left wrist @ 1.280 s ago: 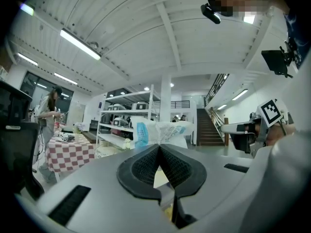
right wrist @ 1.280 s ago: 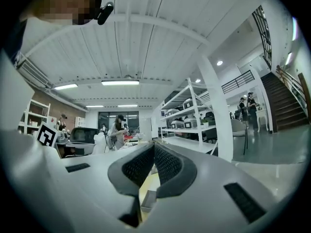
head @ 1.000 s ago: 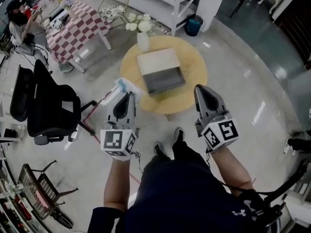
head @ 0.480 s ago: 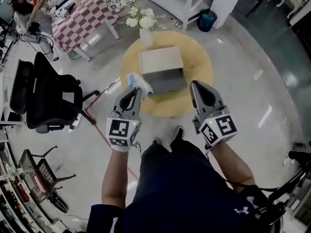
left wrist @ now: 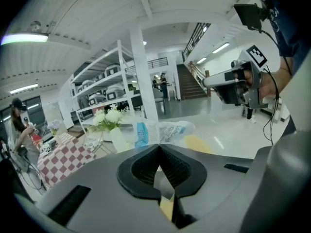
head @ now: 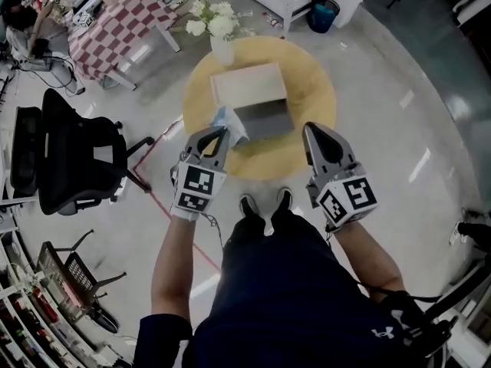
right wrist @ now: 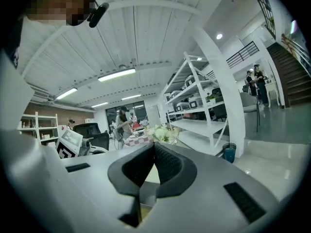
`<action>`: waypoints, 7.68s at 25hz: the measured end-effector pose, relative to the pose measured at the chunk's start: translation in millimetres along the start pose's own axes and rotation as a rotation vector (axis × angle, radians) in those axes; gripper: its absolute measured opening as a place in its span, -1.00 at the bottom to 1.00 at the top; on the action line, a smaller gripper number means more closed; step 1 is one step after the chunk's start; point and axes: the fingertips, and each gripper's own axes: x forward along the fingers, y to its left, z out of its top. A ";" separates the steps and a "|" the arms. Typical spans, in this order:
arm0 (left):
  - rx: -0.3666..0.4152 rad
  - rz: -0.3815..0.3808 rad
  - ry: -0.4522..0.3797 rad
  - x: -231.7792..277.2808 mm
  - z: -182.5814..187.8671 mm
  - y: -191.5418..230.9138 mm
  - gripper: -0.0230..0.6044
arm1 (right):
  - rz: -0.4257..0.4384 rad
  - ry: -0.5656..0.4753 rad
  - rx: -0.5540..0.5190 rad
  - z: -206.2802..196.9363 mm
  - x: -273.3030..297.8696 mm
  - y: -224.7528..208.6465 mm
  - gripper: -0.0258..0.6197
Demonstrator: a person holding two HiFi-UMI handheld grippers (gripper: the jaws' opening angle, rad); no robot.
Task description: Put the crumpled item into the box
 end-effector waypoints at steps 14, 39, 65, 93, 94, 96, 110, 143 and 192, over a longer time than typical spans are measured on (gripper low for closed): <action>0.097 -0.175 0.214 77.3 -54.5 -3.0 -0.87 | -0.138 0.038 0.053 -25.4 -1.4 -26.6 -0.92; 0.236 -0.390 0.496 173.7 -135.7 -44.1 -0.87 | -0.276 0.116 0.097 -54.1 -16.7 -73.0 -0.92; 0.203 -0.394 0.612 190.6 -163.2 -38.5 -0.55 | -0.271 0.145 0.102 -60.2 -7.5 -79.8 -0.92; -0.253 0.011 -0.068 46.5 26.7 31.0 -0.76 | -0.106 0.056 0.022 -16.5 5.6 -34.0 -0.92; -0.255 0.015 -0.093 39.1 33.0 28.9 -0.78 | -0.099 0.051 0.020 -14.5 5.1 -30.9 -0.92; -0.264 0.025 -0.137 24.7 43.4 25.1 -0.80 | -0.085 0.042 0.014 -11.0 4.3 -24.4 -0.92; -0.440 0.172 -0.410 -74.9 88.2 51.7 -0.87 | -0.045 -0.007 -0.033 13.2 1.4 0.9 -0.92; -0.365 0.266 -0.544 -130.1 139.6 38.8 -0.87 | 0.036 -0.171 -0.105 73.6 -16.3 33.6 -0.92; -0.399 0.237 -0.506 -98.9 132.1 62.5 -0.87 | 0.047 -0.144 -0.090 72.2 14.2 28.8 -0.92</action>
